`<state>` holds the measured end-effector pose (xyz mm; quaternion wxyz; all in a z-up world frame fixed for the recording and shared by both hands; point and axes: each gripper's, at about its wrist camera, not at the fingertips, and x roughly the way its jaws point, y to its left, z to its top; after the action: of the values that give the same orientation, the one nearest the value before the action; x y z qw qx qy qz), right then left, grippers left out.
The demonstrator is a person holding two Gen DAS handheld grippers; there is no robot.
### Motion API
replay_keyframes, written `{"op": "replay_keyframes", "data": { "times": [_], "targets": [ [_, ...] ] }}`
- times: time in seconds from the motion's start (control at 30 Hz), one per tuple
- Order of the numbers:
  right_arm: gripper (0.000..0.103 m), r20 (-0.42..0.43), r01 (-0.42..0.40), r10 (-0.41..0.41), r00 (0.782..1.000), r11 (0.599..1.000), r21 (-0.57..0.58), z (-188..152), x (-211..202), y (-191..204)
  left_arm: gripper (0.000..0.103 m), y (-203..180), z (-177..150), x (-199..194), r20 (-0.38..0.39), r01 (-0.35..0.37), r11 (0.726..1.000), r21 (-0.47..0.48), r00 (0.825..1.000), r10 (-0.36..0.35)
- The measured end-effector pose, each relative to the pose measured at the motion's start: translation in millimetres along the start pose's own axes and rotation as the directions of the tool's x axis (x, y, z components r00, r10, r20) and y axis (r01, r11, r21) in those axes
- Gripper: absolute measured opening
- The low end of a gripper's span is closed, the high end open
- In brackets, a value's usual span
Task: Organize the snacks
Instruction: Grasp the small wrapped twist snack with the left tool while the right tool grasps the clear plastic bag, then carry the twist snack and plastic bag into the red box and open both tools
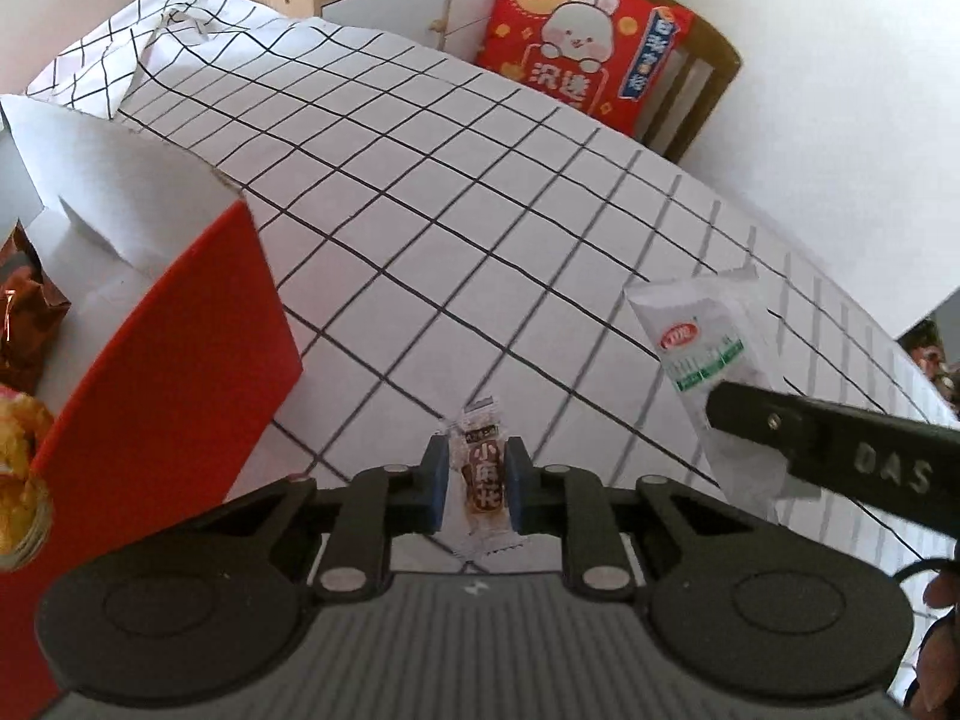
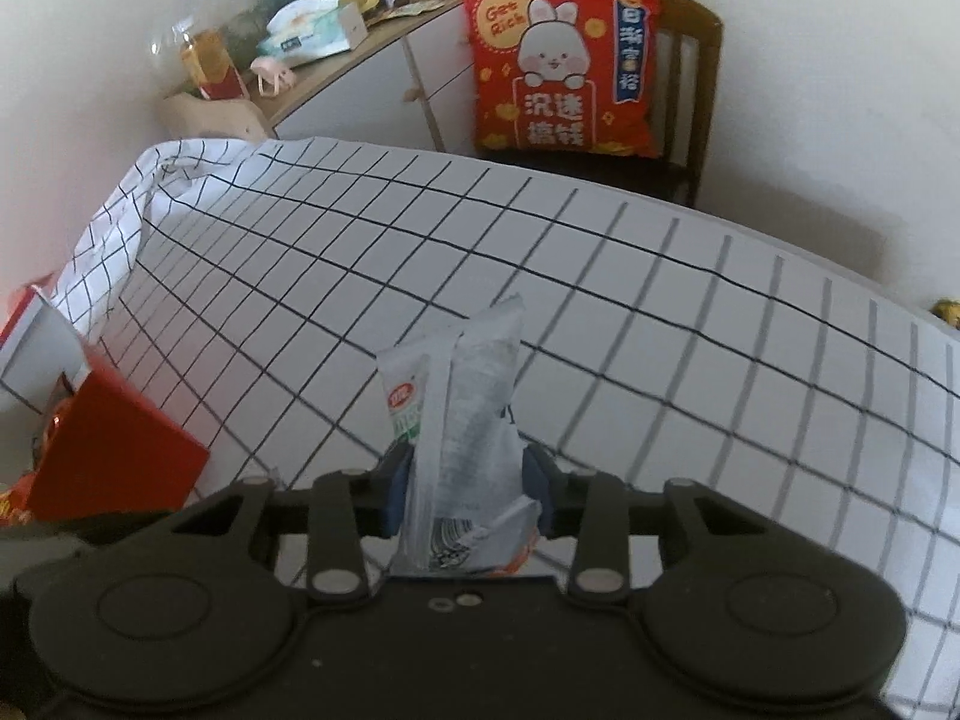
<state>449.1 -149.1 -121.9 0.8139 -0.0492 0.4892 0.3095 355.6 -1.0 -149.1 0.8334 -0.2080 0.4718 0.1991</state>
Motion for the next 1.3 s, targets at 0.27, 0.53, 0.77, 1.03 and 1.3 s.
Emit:
{"op": "replay_keyframes", "data": {
  "times": [0.27, 0.53, 0.77, 1.03, 1.3],
  "targets": [
    [0.037, 0.025, -0.02, 0.019, 1.0, 0.998, 0.057, -36, -50, -1, 0.019, 4, -18, -42, -0.011, 0.056, 0.998, 0.016, 0.998, -0.056],
    [0.037, 0.068, -0.044, 0.039, 0.997, 0.997, 0.059, -69, -97, 16, 0.019, 12, -39, -93, 0.013, 0.087, 0.995, 0.053, 0.996, -0.088],
    [0.037, 0.091, -0.064, 0.059, 0.994, 0.997, 0.047, -91, -128, 42, 0.019, 28, -58, -143, 0.056, 0.103, 0.989, 0.107, 0.992, -0.109],
    [0.037, 0.129, -0.068, 0.064, 0.99, 0.997, 0.027, -106, -156, 84, 0.019, 68, -66, -186, 0.081, 0.149, 0.983, 0.111, 0.984, -0.159],
    [0.038, 0.152, -0.071, 0.062, 0.986, 0.996, 0.051, -113, -166, 132, 0.019, 114, -64, -212, 0.094, 0.137, 0.98, 0.141, 0.984, -0.151]
  ]
}}
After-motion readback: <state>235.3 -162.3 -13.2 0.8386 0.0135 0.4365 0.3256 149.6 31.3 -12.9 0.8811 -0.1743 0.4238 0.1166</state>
